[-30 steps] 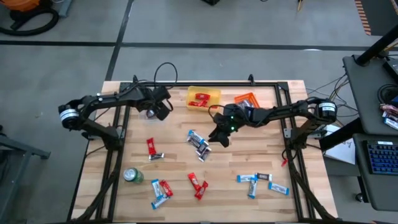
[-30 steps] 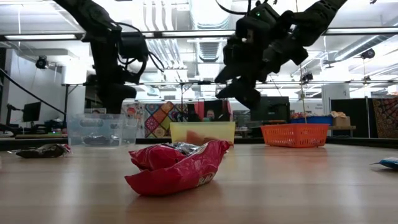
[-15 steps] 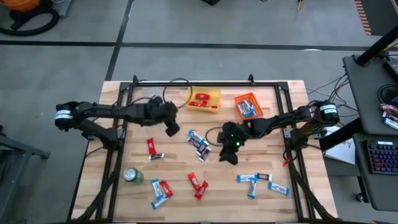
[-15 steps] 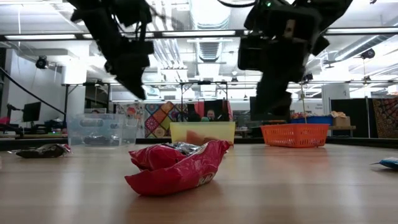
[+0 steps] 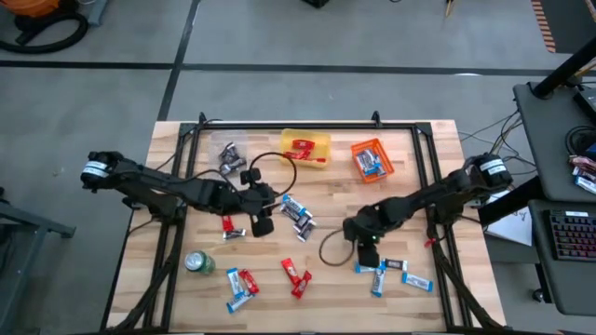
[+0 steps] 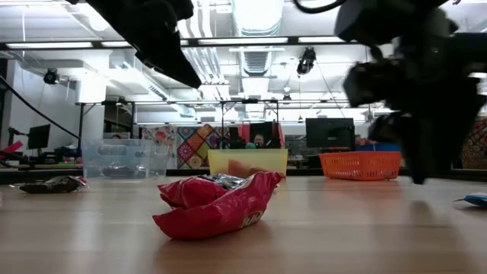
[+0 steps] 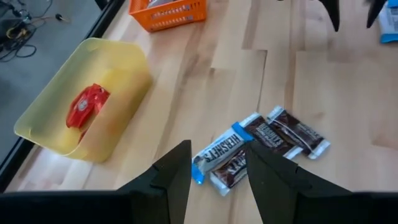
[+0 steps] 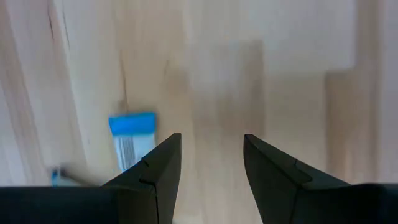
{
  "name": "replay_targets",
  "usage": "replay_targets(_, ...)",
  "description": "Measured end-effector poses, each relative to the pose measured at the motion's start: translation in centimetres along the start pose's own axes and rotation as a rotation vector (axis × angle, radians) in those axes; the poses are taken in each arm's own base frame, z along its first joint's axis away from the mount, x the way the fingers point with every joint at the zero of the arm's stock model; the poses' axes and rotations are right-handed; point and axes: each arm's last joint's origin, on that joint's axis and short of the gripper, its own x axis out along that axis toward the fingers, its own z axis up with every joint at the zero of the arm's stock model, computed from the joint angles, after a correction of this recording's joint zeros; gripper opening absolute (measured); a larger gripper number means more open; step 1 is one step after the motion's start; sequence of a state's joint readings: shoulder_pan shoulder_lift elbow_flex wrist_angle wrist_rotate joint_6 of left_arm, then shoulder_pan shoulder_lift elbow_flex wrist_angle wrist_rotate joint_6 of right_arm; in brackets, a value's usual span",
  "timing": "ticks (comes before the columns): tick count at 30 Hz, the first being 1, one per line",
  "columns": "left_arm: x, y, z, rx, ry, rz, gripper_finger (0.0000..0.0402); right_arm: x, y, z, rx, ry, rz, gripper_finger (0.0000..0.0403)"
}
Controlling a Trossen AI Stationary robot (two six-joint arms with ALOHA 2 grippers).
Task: Sort candy
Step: Put the white chocolate bar into the orange bin
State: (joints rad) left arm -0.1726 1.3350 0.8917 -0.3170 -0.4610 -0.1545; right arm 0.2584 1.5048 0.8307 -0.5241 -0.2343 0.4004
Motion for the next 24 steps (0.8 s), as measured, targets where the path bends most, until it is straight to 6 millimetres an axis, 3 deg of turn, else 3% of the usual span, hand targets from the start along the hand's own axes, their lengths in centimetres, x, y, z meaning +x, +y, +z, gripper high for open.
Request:
replay_targets(13,0.0,-0.1,0.1,-0.014,-0.011,-0.004,0.0134,0.6,4.7,-2.1,-0.073,0.009,-0.055,0.016)
replay_targets(24,0.0,-0.1,0.1,-0.014,-0.01,-0.004,0.0134,0.9,6.3,-3.1,-0.024,-0.017,-0.099,0.016)
